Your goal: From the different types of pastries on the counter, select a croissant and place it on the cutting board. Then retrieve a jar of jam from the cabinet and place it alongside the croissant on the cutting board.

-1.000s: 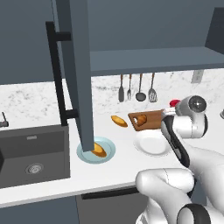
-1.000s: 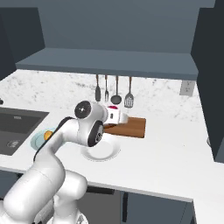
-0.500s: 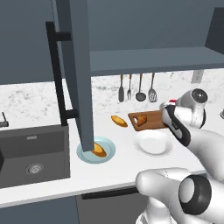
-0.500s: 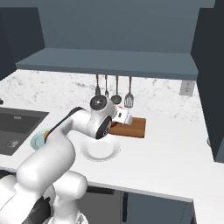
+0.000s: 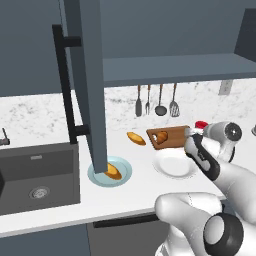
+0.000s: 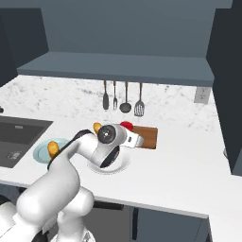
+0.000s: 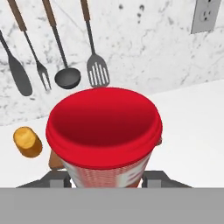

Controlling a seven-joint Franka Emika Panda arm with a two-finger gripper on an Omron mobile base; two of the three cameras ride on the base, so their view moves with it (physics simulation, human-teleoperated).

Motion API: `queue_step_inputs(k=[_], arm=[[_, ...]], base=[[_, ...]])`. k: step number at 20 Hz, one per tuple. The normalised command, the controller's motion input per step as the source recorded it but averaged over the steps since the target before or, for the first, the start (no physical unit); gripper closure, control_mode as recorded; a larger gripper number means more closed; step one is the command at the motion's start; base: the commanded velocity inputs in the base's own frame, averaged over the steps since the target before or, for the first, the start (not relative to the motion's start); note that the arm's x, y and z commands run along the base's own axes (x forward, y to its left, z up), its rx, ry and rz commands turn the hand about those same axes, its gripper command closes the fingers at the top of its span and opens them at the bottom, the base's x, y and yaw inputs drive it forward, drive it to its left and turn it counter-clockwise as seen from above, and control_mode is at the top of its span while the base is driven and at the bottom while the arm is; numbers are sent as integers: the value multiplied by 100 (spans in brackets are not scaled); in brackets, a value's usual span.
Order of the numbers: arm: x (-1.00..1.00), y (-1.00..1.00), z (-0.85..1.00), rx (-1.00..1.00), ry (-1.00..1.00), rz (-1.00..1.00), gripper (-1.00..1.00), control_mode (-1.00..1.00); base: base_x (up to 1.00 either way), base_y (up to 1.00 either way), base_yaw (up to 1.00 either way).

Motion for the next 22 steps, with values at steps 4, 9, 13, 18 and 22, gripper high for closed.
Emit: queue_step_inputs(k=[4, 9, 13, 18, 22], arm=[[24, 0, -15, 0, 0, 0, 100, -100], [31, 0, -8, 0, 0, 0, 100, -100], [1, 0, -19, 0, 0, 0, 100, -100], [2, 0, -24, 0, 0, 0, 100, -100], [13, 0, -24, 0, 0, 0, 100, -100]], base=[[0, 0, 0], [0, 0, 0], [0, 0, 0], [0, 0, 0], [0, 0, 0]])
